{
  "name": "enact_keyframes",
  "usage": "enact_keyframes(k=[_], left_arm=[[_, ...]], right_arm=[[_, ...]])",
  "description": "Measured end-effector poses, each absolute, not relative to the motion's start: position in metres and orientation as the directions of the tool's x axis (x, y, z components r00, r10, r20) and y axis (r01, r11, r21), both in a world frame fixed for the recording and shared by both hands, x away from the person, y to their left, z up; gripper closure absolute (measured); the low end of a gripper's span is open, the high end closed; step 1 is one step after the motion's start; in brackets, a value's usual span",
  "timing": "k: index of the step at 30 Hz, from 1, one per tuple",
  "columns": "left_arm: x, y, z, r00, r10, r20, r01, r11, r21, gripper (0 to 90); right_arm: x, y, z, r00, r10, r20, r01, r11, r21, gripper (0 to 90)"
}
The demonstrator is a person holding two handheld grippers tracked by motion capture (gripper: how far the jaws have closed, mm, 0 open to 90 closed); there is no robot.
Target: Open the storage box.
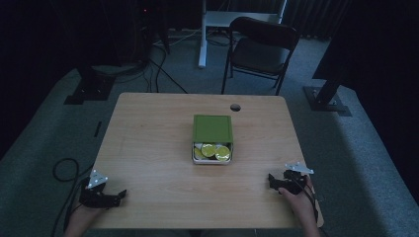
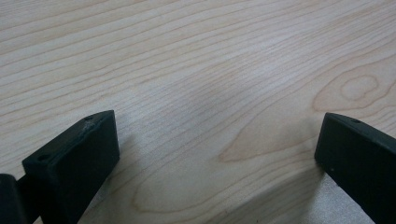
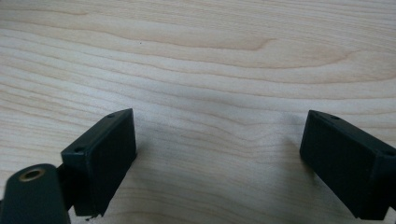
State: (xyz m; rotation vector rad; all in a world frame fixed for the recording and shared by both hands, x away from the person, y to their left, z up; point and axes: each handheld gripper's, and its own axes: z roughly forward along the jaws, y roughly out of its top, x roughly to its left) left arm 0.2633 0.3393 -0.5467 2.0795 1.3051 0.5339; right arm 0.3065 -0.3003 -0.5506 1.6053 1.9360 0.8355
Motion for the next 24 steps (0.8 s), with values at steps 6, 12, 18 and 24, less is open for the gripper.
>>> enact_keyframes(k=[6, 12, 18, 24], left_arm=[[0.2643, 0.3388, -0.5469, 0.431, 0.902, 0.012, 0.653, -0.321, 0.686, 0.0], [0.2642, 0.3391, -0.5471, 0.435, 0.901, 0.012, 0.651, -0.323, 0.687, 0.0], [0.2642, 0.3391, -0.5471, 0.435, 0.900, 0.011, 0.651, -0.323, 0.687, 0.0], [0.2642, 0.3391, -0.5471, 0.435, 0.900, 0.011, 0.651, -0.323, 0.687, 0.0]], right_arm=[[0.3064, -0.3004, -0.5508, -0.192, 0.981, 0.015, 0.683, 0.123, 0.720, 10.2], [0.3059, -0.3010, -0.5509, -0.200, 0.980, 0.015, 0.682, 0.128, 0.720, 10.2], [0.3048, -0.3000, -0.5508, -0.201, 0.980, 0.010, 0.680, 0.132, 0.721, 10.4], [0.3023, -0.2937, -0.5500, -0.194, 0.979, -0.066, 0.651, 0.179, 0.738, 10.7]])
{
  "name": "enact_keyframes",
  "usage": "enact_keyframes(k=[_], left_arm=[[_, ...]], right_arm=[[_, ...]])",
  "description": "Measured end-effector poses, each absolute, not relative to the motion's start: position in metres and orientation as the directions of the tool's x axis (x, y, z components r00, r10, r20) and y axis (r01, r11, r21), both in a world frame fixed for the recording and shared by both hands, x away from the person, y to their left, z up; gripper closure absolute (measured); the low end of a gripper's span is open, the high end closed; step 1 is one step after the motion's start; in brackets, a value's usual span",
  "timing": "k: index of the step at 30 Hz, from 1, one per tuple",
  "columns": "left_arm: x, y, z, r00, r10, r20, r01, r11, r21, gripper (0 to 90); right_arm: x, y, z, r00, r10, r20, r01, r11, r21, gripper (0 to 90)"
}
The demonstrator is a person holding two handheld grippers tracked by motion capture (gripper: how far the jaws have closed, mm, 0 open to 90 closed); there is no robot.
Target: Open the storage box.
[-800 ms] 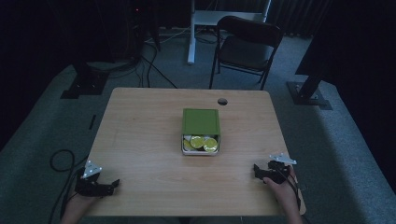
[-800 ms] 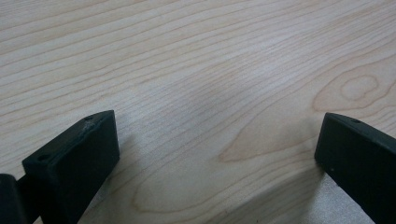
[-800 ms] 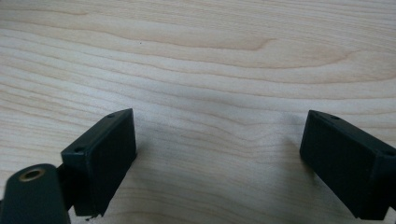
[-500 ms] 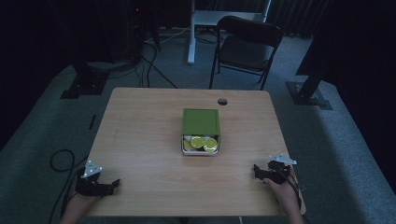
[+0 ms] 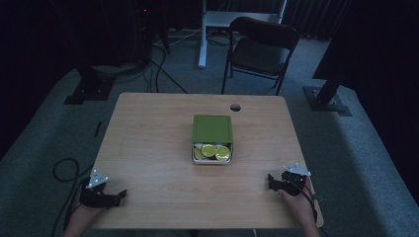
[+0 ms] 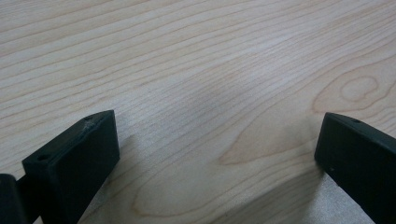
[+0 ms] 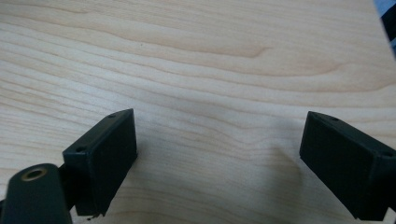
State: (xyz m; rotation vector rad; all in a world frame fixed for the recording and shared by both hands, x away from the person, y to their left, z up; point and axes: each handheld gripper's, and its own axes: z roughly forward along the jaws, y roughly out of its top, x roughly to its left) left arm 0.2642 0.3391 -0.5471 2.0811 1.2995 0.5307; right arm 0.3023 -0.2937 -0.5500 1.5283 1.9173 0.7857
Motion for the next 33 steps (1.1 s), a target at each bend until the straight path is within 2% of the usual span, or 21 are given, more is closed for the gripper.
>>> enact_keyframes(k=[18, 23, 25, 33], left_arm=[[0.264, 0.339, -0.547, 0.435, 0.900, 0.011, 0.651, -0.323, 0.687, 0.0], [0.264, 0.339, -0.547, 0.435, 0.901, 0.011, 0.651, -0.323, 0.687, 0.0], [0.264, 0.339, -0.547, 0.436, 0.900, 0.012, 0.651, -0.324, 0.686, 0.0], [0.264, 0.339, -0.547, 0.436, 0.900, 0.012, 0.651, -0.325, 0.686, 0.0]], right_arm=[[0.298, -0.270, -0.538, -0.270, 0.950, -0.157, 0.565, 0.288, 0.773, 12.5], [0.297, -0.262, -0.535, -0.287, 0.937, -0.199, 0.545, 0.330, 0.771, 12.5], [0.296, -0.253, -0.533, -0.308, 0.918, -0.251, 0.519, 0.383, 0.764, 12.5], [0.295, -0.240, -0.529, -0.344, 0.897, -0.277, 0.473, 0.420, 0.774, 12.5]])
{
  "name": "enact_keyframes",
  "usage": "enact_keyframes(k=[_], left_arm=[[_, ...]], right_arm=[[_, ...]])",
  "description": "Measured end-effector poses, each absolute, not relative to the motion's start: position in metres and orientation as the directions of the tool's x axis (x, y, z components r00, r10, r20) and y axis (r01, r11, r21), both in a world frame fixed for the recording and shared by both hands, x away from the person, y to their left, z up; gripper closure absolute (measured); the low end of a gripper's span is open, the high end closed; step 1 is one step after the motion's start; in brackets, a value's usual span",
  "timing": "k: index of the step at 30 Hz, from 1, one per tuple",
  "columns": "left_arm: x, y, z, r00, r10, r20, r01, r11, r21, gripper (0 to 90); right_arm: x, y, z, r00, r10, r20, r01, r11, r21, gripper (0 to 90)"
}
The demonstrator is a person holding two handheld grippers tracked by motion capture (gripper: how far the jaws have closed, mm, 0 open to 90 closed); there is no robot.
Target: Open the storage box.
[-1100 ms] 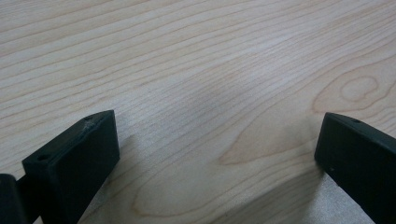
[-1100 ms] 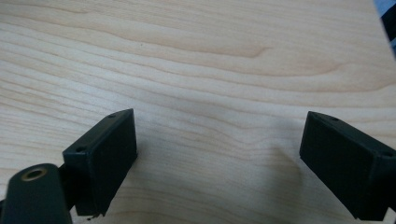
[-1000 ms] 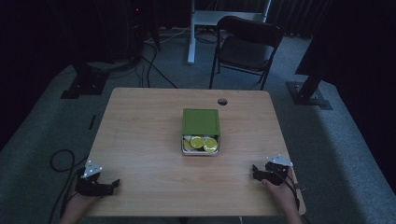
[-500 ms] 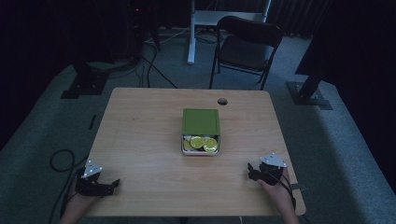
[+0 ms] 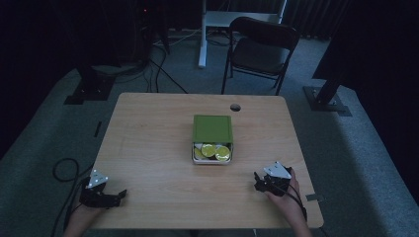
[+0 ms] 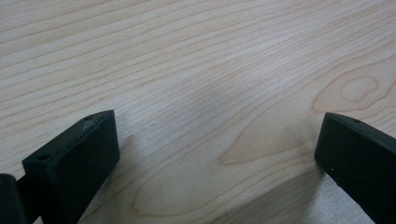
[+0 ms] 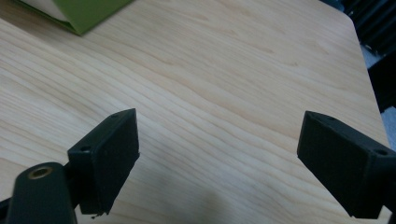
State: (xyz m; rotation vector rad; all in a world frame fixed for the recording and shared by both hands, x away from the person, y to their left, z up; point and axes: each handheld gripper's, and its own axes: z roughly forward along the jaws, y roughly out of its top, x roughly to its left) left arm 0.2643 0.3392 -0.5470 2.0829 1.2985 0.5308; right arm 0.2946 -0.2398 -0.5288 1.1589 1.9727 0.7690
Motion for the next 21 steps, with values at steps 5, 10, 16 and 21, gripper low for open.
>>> enact_keyframes(k=[5, 10, 16, 21], left_arm=[[0.264, 0.339, -0.547, 0.436, 0.900, 0.013, 0.651, -0.325, 0.686, 0.0], [0.264, 0.339, -0.547, 0.436, 0.900, 0.012, 0.651, -0.325, 0.686, 0.0], [0.264, 0.339, -0.547, 0.436, 0.900, 0.013, 0.651, -0.325, 0.686, 0.0], [0.264, 0.339, -0.547, 0.436, 0.900, 0.012, 0.651, -0.325, 0.686, 0.0]], right_arm=[[0.293, -0.229, -0.525, -0.369, 0.884, -0.289, 0.436, 0.439, 0.786, 12.6], [0.290, -0.219, -0.523, -0.391, 0.866, -0.311, 0.406, 0.466, 0.786, 12.7], [0.289, -0.204, -0.525, -0.429, 0.841, -0.329, 0.376, 0.498, 0.782, 14.7], [0.287, -0.190, -0.525, -0.461, 0.805, -0.373, 0.331, 0.547, 0.769, 15.6]])
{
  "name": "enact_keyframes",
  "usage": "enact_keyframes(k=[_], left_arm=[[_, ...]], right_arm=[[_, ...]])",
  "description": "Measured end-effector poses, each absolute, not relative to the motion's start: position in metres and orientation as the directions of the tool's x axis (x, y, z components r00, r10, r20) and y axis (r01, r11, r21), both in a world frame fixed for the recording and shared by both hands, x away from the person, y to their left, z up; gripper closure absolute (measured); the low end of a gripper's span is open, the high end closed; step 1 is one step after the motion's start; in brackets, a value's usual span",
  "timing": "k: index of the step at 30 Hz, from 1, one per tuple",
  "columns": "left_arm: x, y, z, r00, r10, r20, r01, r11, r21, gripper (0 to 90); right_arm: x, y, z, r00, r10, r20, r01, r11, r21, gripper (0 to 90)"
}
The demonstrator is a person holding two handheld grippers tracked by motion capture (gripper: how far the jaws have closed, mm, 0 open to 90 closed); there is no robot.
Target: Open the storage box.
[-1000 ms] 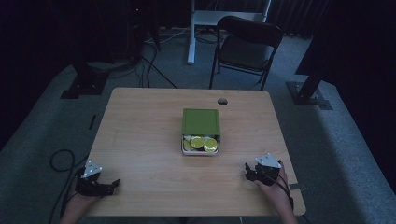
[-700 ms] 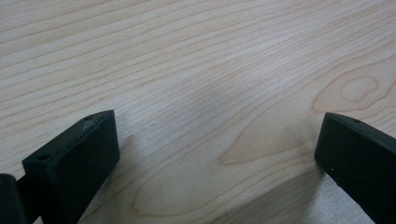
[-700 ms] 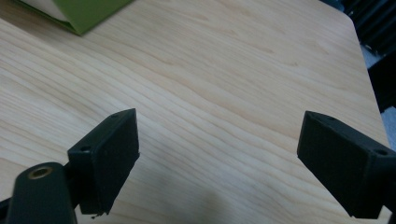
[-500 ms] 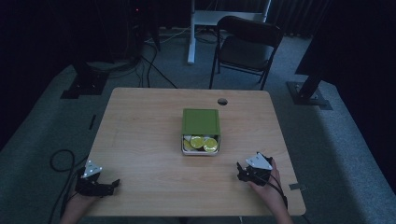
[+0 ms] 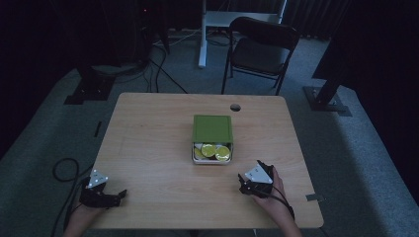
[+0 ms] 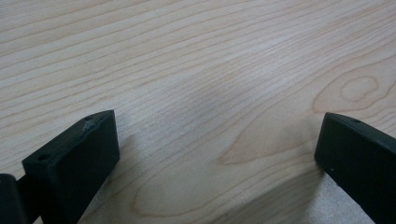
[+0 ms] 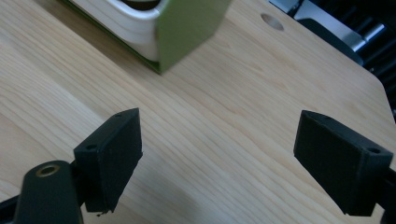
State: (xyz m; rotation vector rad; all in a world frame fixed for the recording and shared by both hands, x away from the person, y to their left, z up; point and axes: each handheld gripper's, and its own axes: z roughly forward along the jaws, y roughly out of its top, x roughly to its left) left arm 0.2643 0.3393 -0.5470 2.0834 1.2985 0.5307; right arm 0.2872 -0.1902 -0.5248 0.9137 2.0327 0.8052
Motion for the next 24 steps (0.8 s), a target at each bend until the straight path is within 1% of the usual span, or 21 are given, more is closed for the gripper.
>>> enact_keyframes(k=[5, 10, 12, 18, 22, 24], left_arm=[[0.264, 0.339, -0.547, 0.436, 0.900, 0.012, 0.651, -0.324, 0.686, 0.0], [0.264, 0.339, -0.547, 0.436, 0.900, 0.012, 0.651, -0.324, 0.687, 0.0], [0.264, 0.339, -0.547, 0.436, 0.900, 0.012, 0.651, -0.325, 0.686, 0.0], [0.264, 0.339, -0.547, 0.436, 0.900, 0.012, 0.651, -0.325, 0.686, 0.0], [0.264, 0.339, -0.547, 0.436, 0.900, 0.012, 0.651, -0.325, 0.686, 0.0], [0.264, 0.339, -0.547, 0.436, 0.900, 0.012, 0.651, -0.325, 0.686, 0.0]], right_arm=[[0.287, -0.180, -0.525, -0.476, 0.784, -0.399, 0.301, 0.571, 0.763, 17.6], [0.286, -0.172, -0.525, -0.483, 0.757, -0.439, 0.268, 0.606, 0.749, 17.6], [0.285, -0.162, -0.526, -0.492, 0.720, -0.489, 0.231, 0.650, 0.724, 17.6], [0.284, -0.152, -0.526, -0.492, 0.690, -0.531, 0.187, 0.679, 0.709, 18.4], [0.283, -0.145, -0.527, -0.486, 0.664, -0.568, 0.134, 0.699, 0.703, 18.6], [0.281, -0.139, -0.527, -0.476, 0.635, -0.609, 0.094, 0.725, 0.682, 19.6]])
